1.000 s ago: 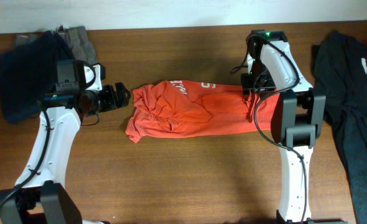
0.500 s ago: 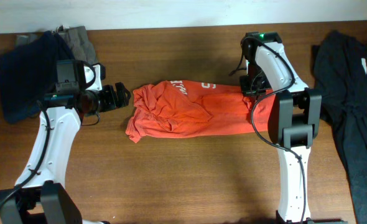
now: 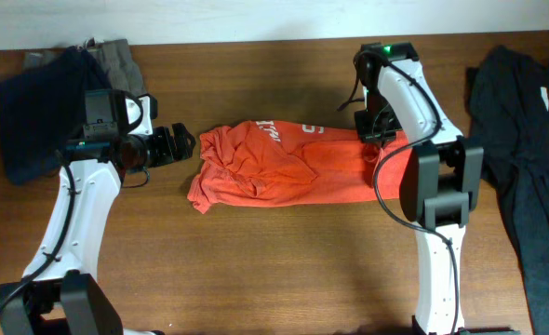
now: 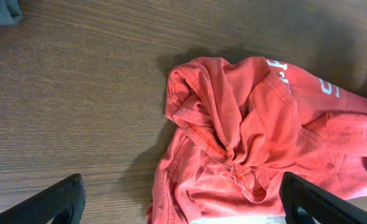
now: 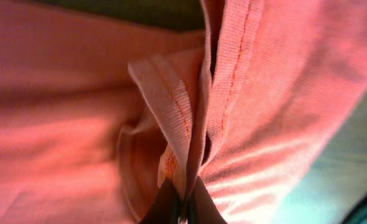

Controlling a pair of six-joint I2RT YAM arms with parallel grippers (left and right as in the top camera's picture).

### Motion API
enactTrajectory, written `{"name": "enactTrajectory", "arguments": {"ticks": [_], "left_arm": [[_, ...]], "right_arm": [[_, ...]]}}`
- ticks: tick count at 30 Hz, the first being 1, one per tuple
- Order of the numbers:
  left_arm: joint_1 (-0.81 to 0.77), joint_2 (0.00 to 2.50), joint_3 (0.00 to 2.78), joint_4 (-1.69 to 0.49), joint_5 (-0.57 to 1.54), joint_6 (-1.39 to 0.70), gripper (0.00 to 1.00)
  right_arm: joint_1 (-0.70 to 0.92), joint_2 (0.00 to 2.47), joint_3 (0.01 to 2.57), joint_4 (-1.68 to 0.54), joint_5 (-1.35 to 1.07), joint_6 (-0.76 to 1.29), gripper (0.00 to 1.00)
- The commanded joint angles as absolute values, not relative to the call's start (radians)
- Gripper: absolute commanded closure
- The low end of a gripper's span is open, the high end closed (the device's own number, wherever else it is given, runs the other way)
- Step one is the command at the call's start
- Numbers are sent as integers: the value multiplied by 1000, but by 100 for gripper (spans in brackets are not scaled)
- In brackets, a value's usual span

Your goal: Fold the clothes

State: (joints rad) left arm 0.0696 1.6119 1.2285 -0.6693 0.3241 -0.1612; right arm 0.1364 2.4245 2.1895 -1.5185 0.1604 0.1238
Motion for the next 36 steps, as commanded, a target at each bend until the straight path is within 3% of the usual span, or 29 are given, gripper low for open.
{"name": "enactTrajectory", "arguments": {"ticks": [1,13,14,15,17,19,21,26,36], "left_arm": [[68,1604,1227,-668,317,-166,1],[68,1604,1227,-667,317,-166,1],[68,1604,1227,-667,317,-166,1],[68,1604,1227,-667,317,-166,1],[68,1604,1227,-668,317,-166,1],[68,1604,1227,-668,318,-167,1],[68,1604,1227,-668,317,-166,1],[68,1604,1227,-667,318,-167,1],[68,1604,1227,-674,318,-167,1]], "right_arm": [[156,2353,2187,-1565,176,109,96],[158,2353,2182,-1594,78,57,95],[158,2353,2182,-1594,76,57,92],[158,2353,2182,-1597,54,57,68],[158,2353,2182,-1600,51,57,40],[158,2353,2182,-1602,51,57,35],[158,2353,2185,-1601,52,60,39],[155,2332,2234,-1602,28,62,60],[98,2370,2196,-1517,-37,59,71]]}}
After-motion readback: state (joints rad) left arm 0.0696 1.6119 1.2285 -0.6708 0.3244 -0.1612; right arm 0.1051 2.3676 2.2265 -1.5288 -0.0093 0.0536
